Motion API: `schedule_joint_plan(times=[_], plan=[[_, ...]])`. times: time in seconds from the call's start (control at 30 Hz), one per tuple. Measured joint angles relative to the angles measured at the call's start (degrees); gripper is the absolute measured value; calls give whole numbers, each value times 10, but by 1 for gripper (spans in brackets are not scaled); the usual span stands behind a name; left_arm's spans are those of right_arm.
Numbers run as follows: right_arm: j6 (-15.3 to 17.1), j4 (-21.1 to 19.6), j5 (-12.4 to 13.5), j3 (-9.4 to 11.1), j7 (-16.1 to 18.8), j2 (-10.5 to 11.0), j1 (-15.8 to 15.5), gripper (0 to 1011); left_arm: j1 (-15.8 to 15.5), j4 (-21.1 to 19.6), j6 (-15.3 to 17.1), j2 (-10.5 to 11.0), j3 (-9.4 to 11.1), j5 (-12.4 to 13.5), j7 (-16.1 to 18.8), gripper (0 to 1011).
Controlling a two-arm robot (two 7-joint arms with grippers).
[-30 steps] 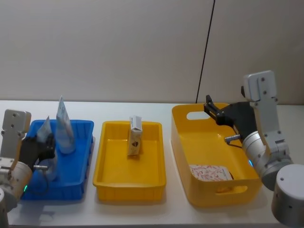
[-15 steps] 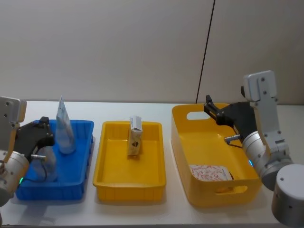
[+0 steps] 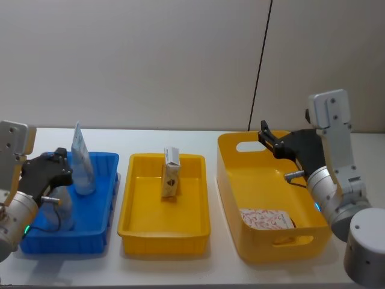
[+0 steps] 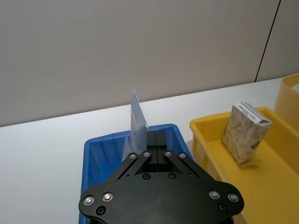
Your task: Bimanual collaborative sorting of washing and personal care products
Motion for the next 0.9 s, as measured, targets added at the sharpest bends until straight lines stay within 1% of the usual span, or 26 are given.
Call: schedule_joint_plan(times=[0.43,0.7,0.87,0.9], plan=[[0,0,0,0,0,0,0,1004,1,8,8,-3,0,5,-8,0],[0,0,0,0,0,0,0,1004,4,0,8,-4,-3,13,-6,3],[0,0,0,0,0,0,0,1004,6,-12,7,-3,-5,21,0,120],[0,0,0,0,0,0,0,1004,7,-14,7,-3,-5,23,1,156]])
